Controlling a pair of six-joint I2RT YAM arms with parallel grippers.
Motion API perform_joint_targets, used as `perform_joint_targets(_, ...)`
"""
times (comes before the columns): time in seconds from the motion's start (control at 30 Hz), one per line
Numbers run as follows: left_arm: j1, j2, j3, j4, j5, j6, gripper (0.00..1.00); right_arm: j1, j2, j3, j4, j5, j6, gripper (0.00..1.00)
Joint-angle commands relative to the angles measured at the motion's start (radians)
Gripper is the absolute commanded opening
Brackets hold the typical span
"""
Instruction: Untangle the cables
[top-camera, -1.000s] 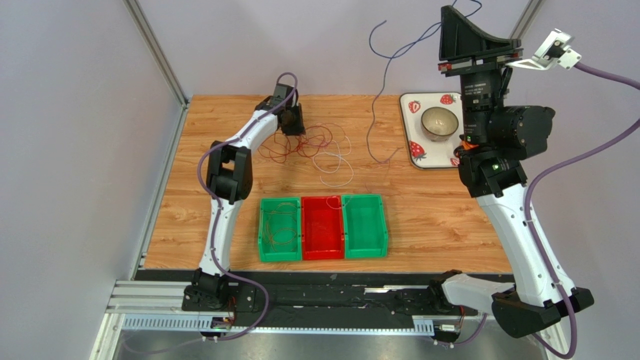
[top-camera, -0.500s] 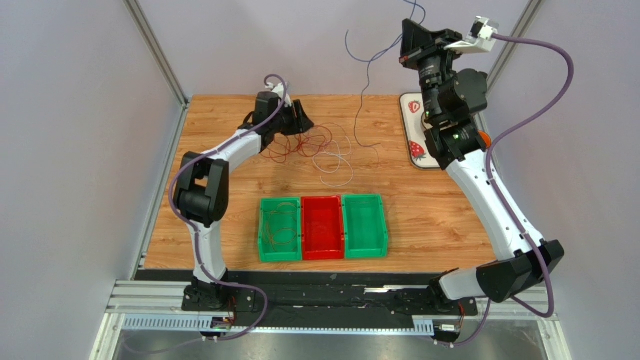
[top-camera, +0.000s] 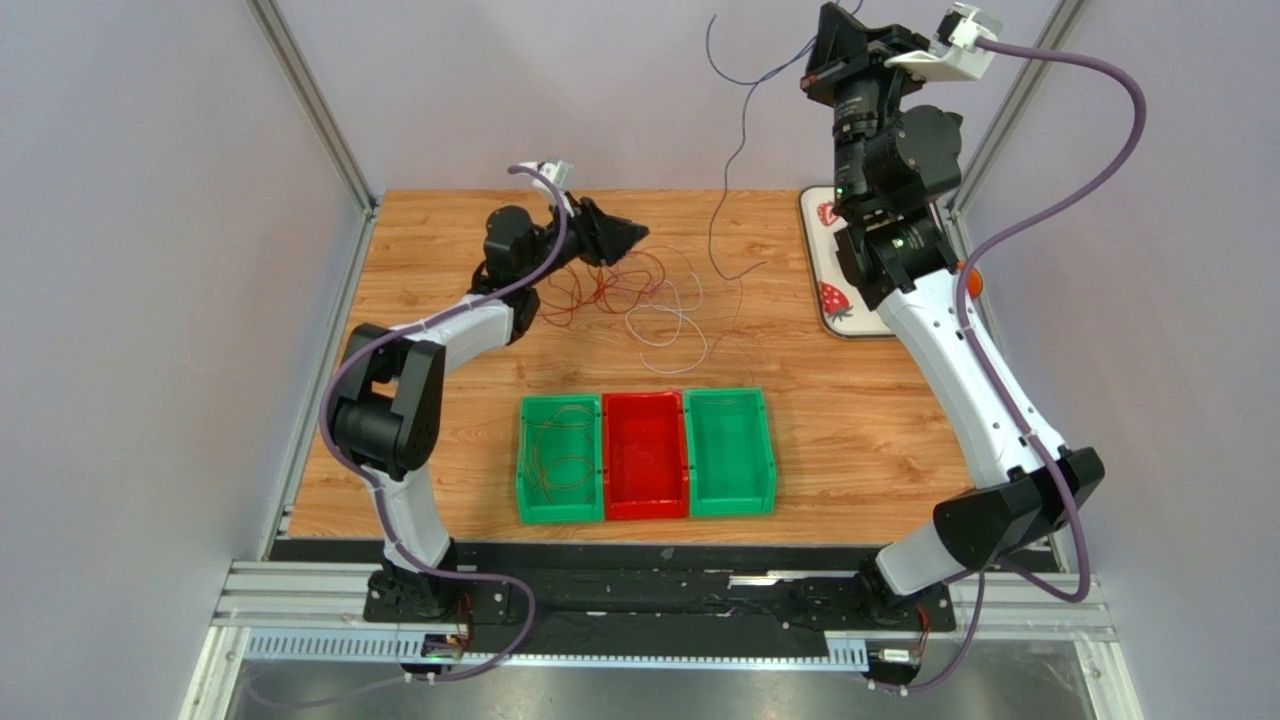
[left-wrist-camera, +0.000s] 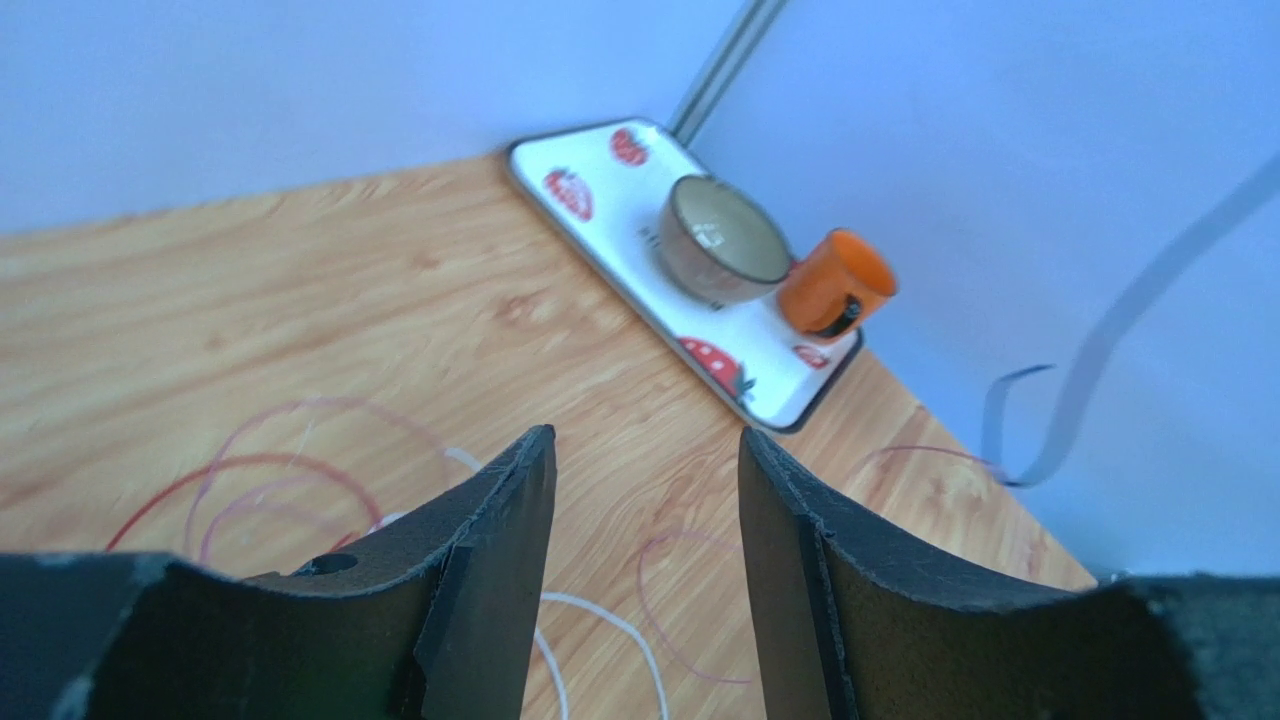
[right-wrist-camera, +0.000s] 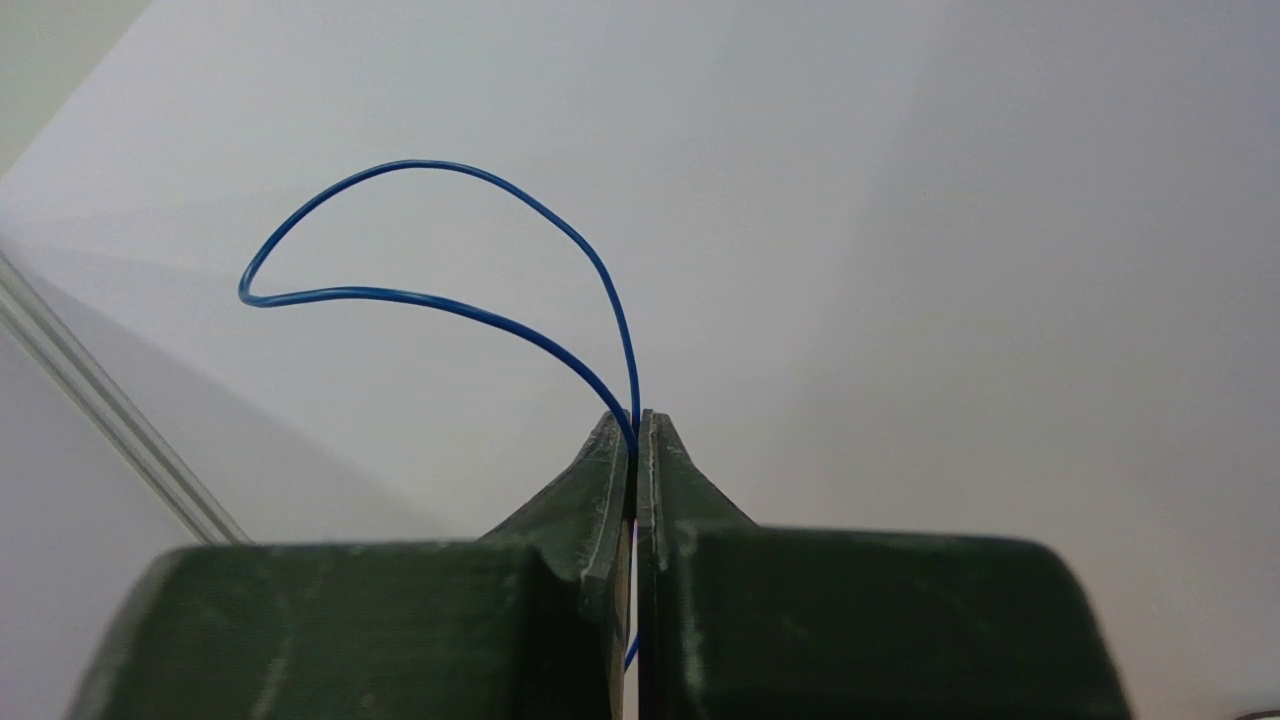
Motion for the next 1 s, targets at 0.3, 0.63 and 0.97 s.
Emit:
perform_joint_targets(0.3,-0.1,-0.008,-0.025,0.188,0.121,-0.031,0.57,0.026,0.121,0.161,0.04,0.169,-0.167,0.0)
perform_joint_targets(0.63,-0.183,-0.013,-0.021,0.095,0.115,0.018,0.57,0.043,0.135,0.164,0.045,0.18,-0.2,0.0)
perform_joint_targets(0.97,-0.272,-0.005,0.042,-0.122,0.03,0.114,0.57,0.059,0.129,0.159,0.048,0.186,-0.213,0.0)
